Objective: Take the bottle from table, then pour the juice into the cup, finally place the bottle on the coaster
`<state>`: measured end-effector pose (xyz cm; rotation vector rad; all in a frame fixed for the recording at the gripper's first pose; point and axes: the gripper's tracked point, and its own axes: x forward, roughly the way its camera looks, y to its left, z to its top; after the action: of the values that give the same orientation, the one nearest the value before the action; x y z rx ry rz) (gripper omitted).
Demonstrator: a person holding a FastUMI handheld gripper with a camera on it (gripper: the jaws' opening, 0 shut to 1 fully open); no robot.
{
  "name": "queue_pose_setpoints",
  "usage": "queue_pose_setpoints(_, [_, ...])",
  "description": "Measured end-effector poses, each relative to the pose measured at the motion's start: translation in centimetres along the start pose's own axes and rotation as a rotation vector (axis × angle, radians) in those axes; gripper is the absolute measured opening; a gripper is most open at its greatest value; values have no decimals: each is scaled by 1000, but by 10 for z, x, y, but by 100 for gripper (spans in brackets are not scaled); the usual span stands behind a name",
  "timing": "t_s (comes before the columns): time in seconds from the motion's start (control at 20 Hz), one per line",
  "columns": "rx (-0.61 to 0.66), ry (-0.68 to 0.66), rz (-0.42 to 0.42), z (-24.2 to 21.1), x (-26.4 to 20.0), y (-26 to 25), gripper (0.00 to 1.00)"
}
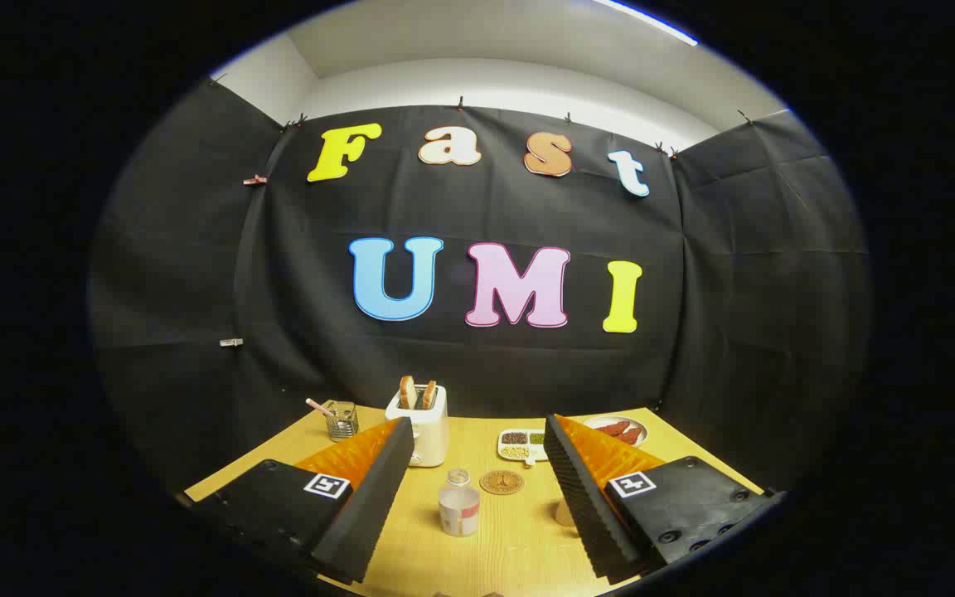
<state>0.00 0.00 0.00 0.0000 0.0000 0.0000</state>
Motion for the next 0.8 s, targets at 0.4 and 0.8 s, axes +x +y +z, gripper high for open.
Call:
queue_pose_setpoints(0.4, [-31,26,1,-6,2,19,97])
queue_pose_setpoints(0.8, [-30,11,6,0,-1,35,97])
